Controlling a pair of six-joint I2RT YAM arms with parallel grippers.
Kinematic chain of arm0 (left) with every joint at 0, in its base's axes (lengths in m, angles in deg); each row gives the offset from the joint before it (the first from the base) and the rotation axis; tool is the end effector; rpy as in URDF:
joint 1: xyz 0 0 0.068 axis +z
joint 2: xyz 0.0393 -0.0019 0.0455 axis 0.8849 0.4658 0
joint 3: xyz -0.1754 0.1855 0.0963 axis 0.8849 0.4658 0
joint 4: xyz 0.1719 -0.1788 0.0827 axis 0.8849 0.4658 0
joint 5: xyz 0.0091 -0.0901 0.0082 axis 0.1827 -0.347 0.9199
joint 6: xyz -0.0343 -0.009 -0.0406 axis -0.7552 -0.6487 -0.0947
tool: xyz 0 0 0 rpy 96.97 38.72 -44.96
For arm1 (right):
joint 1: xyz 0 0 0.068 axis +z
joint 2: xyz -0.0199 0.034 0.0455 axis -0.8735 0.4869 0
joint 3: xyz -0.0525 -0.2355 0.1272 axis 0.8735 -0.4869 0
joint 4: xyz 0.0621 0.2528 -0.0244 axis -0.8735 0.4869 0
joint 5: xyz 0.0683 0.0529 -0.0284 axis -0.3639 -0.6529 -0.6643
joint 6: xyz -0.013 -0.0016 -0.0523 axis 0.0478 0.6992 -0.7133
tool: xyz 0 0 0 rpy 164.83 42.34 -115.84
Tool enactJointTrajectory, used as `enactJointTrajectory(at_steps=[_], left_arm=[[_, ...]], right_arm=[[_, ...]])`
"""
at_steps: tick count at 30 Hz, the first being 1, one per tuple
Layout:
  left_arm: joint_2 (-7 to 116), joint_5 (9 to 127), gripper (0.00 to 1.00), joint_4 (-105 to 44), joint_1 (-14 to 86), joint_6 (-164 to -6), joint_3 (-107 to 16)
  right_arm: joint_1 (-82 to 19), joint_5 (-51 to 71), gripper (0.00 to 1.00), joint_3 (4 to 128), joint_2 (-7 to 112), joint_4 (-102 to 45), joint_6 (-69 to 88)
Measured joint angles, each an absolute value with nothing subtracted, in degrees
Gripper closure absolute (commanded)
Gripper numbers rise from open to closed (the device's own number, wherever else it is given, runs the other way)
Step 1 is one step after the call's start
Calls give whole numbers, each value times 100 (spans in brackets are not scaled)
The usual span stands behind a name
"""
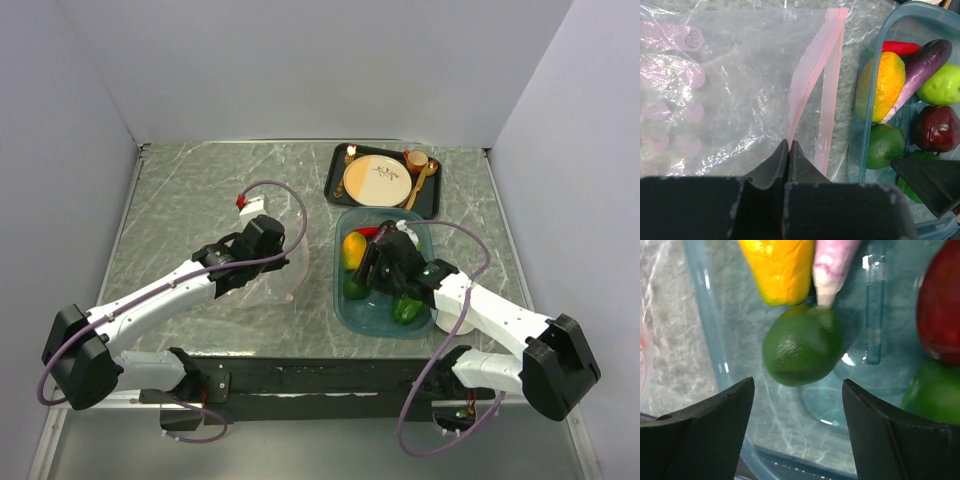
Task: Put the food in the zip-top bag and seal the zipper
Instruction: Pick up the fake fruit from the bin.
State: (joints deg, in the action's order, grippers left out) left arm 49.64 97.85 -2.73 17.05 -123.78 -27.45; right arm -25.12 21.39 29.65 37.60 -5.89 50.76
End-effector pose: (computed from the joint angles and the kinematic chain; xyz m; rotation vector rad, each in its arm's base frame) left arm 0.1961 -0.1786 0.2774 -0.2935 2.2697 -0.4455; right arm 0.1876 0.1320 0.2121 0.3063 2.5114 0.5428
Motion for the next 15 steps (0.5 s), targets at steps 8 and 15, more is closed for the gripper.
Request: enactJointTrajectory(at_steps=[8, 15], left_arm=[[4828, 9769, 99, -383, 1705, -12380, -2666], [4791, 9778, 99, -378, 1705, -12378, -2666]], right_arm=[[-2837, 1901, 20, 2707, 4024, -1032, 5054], [-2916, 1606, 23, 2679, 4335, -1434, 5028]])
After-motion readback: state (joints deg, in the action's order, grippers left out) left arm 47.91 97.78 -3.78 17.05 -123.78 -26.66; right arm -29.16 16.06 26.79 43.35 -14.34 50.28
